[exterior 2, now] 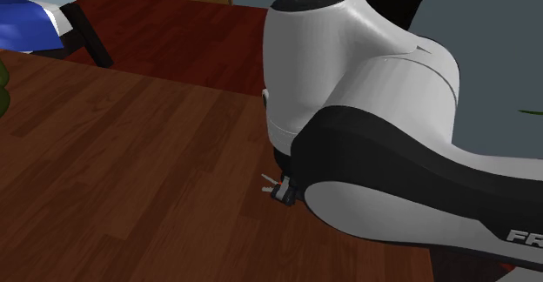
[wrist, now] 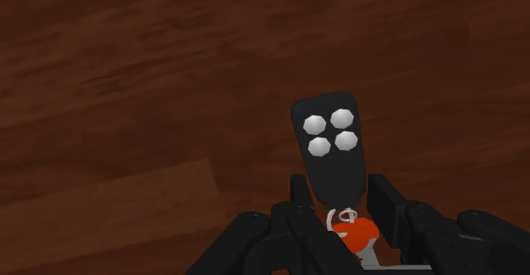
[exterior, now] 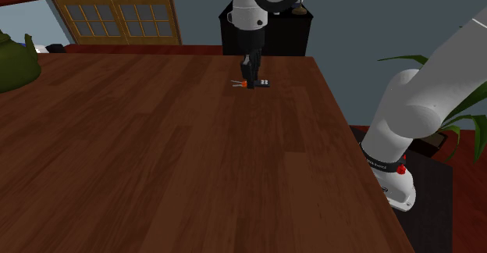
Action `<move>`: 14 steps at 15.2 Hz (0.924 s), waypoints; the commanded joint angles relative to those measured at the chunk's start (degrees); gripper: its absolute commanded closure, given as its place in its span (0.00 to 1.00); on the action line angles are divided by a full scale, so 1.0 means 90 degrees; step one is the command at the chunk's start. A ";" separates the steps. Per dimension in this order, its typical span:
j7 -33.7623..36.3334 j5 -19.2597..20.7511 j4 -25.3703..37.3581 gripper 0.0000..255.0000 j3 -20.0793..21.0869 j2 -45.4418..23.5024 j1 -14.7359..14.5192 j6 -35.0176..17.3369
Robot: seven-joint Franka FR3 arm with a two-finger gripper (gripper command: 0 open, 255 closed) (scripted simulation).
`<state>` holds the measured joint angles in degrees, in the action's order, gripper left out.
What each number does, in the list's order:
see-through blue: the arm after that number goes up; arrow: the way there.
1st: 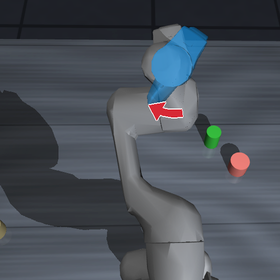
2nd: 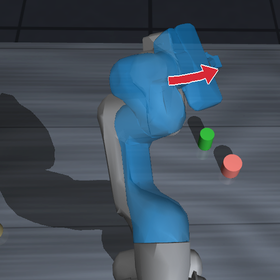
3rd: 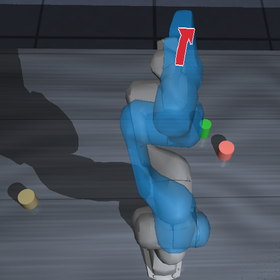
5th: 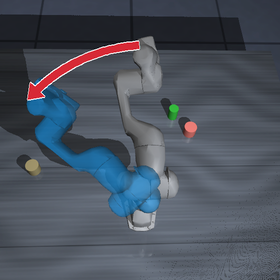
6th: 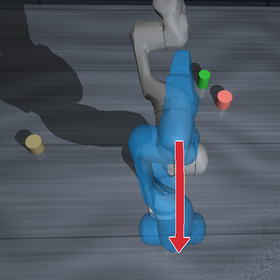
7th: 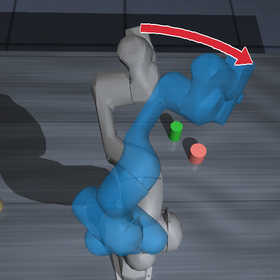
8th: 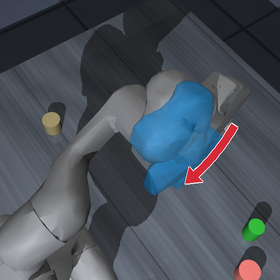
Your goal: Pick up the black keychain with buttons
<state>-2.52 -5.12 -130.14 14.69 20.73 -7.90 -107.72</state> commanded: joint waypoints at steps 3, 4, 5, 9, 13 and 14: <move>-0.0002 0.0008 -0.0045 1.00 -0.0006 -0.0020 0.0011 -0.0011; -0.0004 0.0009 0.0027 1.00 -0.0012 -0.0004 0.0013 0.0076; -0.0005 0.0011 0.0100 1.00 -0.0019 0.0011 0.0015 0.0164; -0.0007 0.0020 0.0408 1.00 -0.0043 0.0050 0.0022 0.0511; -0.0006 0.0031 0.0735 1.00 -0.0065 0.0068 0.0031 0.0855; -0.0006 0.0034 0.0820 1.00 -0.0070 0.0068 0.0033 0.0941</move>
<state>-2.53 -4.85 -123.46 14.14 21.30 -7.64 -100.03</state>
